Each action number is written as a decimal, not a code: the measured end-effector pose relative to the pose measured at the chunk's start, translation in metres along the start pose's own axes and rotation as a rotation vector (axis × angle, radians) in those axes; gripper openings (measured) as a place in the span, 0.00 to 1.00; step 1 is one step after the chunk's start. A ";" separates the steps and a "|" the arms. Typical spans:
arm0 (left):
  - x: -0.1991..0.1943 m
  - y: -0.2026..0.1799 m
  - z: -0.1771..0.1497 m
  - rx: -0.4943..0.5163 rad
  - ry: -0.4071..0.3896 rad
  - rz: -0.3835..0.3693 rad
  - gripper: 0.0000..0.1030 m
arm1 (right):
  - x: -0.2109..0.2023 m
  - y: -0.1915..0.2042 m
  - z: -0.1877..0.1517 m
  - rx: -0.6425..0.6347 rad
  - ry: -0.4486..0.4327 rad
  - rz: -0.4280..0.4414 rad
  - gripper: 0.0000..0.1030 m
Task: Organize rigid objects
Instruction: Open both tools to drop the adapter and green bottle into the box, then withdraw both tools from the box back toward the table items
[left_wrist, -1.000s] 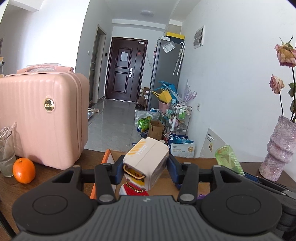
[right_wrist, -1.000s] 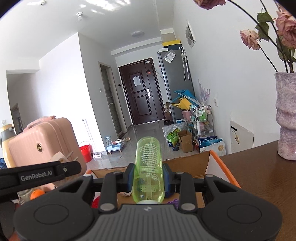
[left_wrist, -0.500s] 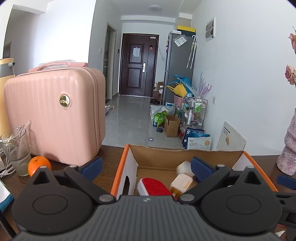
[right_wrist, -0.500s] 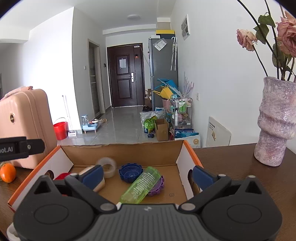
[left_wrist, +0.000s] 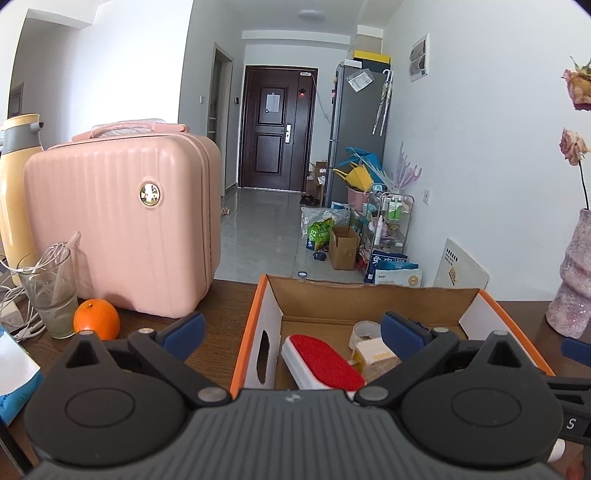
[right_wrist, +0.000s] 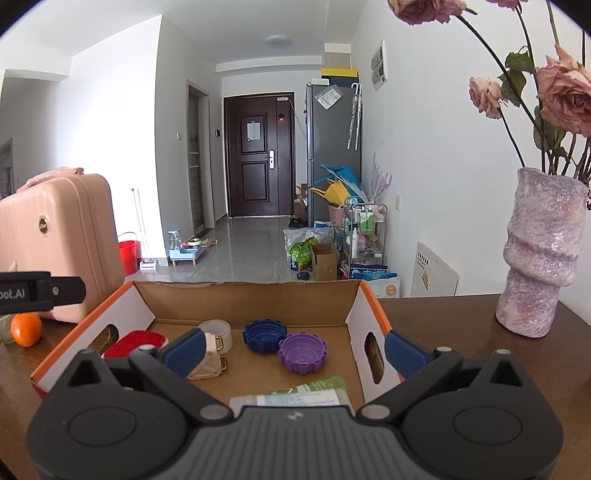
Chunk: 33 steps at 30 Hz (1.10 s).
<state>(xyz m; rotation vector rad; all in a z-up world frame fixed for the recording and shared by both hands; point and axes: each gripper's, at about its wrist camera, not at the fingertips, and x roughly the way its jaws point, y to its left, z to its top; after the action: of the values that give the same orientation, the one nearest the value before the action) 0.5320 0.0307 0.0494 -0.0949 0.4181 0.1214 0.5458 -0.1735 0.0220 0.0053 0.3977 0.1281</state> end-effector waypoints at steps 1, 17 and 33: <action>-0.004 0.000 -0.002 0.003 -0.003 0.002 1.00 | -0.005 -0.001 -0.002 -0.004 -0.003 0.000 1.00; -0.067 0.013 -0.035 0.014 -0.014 -0.008 1.00 | -0.076 -0.008 -0.029 -0.030 -0.037 0.010 1.00; -0.096 0.026 -0.076 0.045 0.093 0.005 1.00 | -0.113 -0.008 -0.076 -0.064 0.041 0.006 1.00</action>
<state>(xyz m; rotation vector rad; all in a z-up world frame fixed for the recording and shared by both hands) 0.4114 0.0383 0.0175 -0.0550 0.5139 0.1125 0.4146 -0.1970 -0.0048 -0.0590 0.4339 0.1470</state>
